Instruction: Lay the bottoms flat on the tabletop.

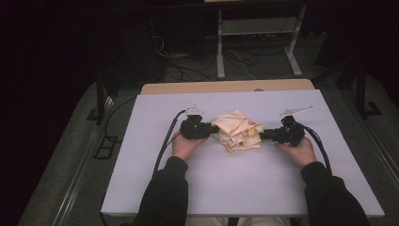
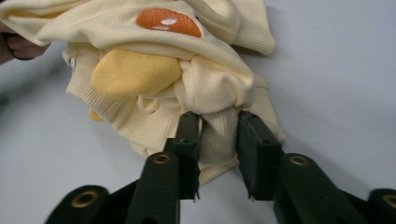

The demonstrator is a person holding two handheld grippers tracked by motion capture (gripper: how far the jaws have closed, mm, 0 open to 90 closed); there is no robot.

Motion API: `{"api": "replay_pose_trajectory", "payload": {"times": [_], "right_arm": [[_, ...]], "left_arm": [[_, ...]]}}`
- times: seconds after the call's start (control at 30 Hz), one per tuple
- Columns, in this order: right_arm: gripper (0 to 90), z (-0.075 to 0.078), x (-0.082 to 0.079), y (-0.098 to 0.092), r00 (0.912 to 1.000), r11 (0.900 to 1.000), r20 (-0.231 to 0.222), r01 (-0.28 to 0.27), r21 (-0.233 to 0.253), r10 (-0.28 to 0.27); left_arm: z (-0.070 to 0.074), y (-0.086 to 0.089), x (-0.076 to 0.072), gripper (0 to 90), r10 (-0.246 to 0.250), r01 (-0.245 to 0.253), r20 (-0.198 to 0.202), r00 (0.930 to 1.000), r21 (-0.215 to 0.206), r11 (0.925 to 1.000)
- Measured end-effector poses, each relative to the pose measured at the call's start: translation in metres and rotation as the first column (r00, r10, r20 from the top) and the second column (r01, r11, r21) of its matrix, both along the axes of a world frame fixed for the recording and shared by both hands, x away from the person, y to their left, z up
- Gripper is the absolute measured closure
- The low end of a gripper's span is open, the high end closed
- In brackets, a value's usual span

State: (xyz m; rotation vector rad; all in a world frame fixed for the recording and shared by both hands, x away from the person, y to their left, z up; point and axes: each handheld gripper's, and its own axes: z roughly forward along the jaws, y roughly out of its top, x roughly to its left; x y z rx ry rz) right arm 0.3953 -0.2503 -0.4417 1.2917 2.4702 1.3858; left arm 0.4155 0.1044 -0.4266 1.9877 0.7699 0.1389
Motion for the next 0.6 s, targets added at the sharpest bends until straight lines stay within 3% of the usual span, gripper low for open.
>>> {"api": "replay_pose_trajectory", "payload": {"times": [0.03,0.13,0.3,0.53,0.6], "right_arm": [[77.4,0.0,0.0,0.001,1.0,1.0,0.003,-0.003,-0.016,0.003],[80.8,0.001,-0.002,0.002,1.0,0.999,-0.004,0.002,-0.036,-0.002],[81.9,0.004,-0.003,0.001,0.9999,0.999,-0.008,0.014,-0.033,-0.014],[82.3,0.014,-0.01,-0.004,0.9994,0.999,-0.011,0.032,0.014,-0.032],[82.4,0.023,-0.014,-0.005,0.9991,0.999,-0.002,0.043,0.029,-0.043]], "left_arm": [[0.001,-0.001,-0.001,77.3,-0.002,0.002,0.011,0.9999,0.004,1.0],[0.004,-0.002,-0.003,79.7,-0.001,0.001,0.012,0.9999,0.011,0.9999],[0.009,-0.003,-0.007,80.9,0.0,0.0,0.0,1.0,0.017,0.9998],[0.028,-0.003,-0.011,82.4,0.004,-0.005,0.001,1.0,0.064,0.9979],[0.036,-0.003,-0.012,82.7,0.005,-0.005,0.007,1.0,0.076,0.9971]]}}
